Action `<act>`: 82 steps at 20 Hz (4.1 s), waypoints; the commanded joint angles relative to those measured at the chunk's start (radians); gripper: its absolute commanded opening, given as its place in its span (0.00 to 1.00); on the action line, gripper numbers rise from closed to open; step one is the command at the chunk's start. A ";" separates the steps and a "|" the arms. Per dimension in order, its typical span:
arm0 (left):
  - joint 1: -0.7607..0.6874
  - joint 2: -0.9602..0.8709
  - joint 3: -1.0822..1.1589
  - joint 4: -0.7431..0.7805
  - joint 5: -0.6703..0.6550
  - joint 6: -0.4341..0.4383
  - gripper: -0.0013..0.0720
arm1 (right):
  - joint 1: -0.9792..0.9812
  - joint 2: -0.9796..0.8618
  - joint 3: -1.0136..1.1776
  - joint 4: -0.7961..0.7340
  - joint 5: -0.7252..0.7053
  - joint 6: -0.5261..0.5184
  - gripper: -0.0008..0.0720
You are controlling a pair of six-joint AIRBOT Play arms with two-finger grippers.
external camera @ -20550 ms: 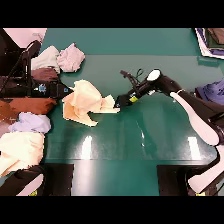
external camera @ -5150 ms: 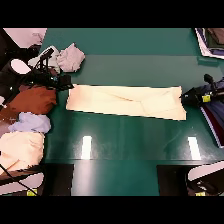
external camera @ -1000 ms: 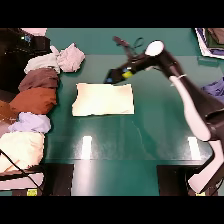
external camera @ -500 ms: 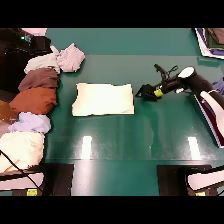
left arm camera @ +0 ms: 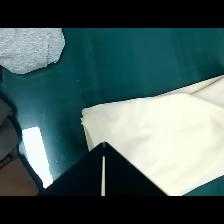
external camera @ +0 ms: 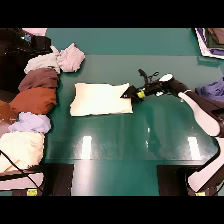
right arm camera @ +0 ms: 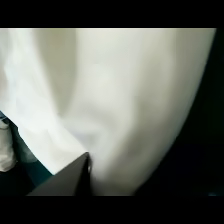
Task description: Fold the shirts.
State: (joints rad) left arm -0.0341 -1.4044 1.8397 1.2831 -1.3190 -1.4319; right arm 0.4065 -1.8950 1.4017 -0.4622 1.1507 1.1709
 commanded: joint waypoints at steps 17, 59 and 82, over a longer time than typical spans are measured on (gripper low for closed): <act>-0.208 0.000 0.000 -0.057 0.072 -0.001 0.05 | -0.739 0.428 0.117 -0.066 0.105 -0.035 0.03; -0.245 0.000 0.000 -0.064 0.033 0.038 0.05 | -1.581 0.702 -0.163 -0.590 0.282 -0.027 0.72; -0.245 0.000 0.000 -0.065 0.003 0.035 0.05 | -0.580 0.702 -0.163 -0.062 0.274 -0.028 0.04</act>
State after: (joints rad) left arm -0.2783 -1.4044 1.8397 1.2182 -1.3163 -1.3968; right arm -0.2306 -1.1938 1.2385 -0.5274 1.4246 1.1435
